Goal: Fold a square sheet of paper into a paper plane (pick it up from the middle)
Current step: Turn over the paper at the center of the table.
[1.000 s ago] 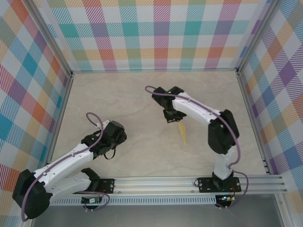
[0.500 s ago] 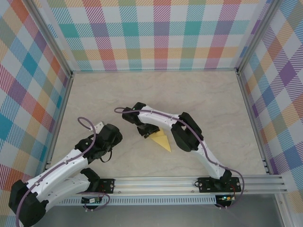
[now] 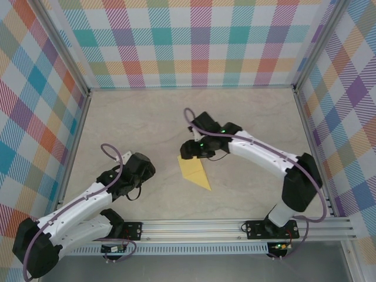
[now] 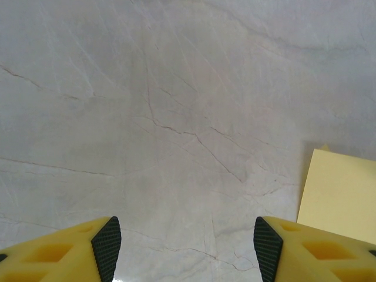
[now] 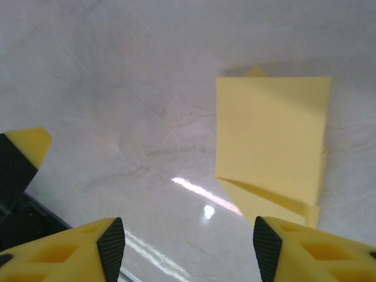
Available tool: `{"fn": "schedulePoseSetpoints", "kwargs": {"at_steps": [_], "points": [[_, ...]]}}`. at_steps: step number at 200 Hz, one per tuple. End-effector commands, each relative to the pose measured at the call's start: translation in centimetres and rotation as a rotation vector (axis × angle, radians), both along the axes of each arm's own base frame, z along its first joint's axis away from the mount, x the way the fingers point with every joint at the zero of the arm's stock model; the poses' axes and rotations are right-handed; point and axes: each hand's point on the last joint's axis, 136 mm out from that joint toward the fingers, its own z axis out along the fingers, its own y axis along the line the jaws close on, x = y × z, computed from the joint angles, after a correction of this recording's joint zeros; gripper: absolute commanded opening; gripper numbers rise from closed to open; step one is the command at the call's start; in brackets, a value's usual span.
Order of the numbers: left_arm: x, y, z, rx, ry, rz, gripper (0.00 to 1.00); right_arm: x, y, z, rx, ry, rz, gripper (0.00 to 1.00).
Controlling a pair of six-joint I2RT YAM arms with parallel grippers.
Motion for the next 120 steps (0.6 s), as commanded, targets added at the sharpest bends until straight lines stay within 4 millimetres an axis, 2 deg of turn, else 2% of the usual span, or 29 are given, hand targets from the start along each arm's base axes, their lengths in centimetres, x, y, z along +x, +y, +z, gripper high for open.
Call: {"fn": "schedulePoseSetpoints", "kwargs": {"at_steps": [1, 17, 44, 83, 120], "points": [[0.9, -2.1, 0.1, -0.046, 0.008, -0.079, 0.65, 1.0, 0.5, -1.5, 0.248, 0.115, -0.003, 0.47], [1.3, -3.6, -0.1, -0.074, 0.033, -0.133, 0.66, 0.9, 0.4, -2.7, 0.286, 0.189, 0.014, 0.31], [1.7, -5.6, -1.0, -0.101, 0.093, -0.190, 0.67, 1.4, 0.8, -5.7, 0.282, 0.257, 0.005, 0.21], [2.0, -7.1, -1.7, -0.123, 0.144, -0.231, 0.67, 2.9, 0.9, -9.1, 0.267, 0.308, -0.036, 0.18], [2.1, -7.3, -1.9, -0.119, 0.155, -0.241, 0.67, 3.7, -0.7, -12.5, 0.233, 0.344, -0.122, 0.18]]}}
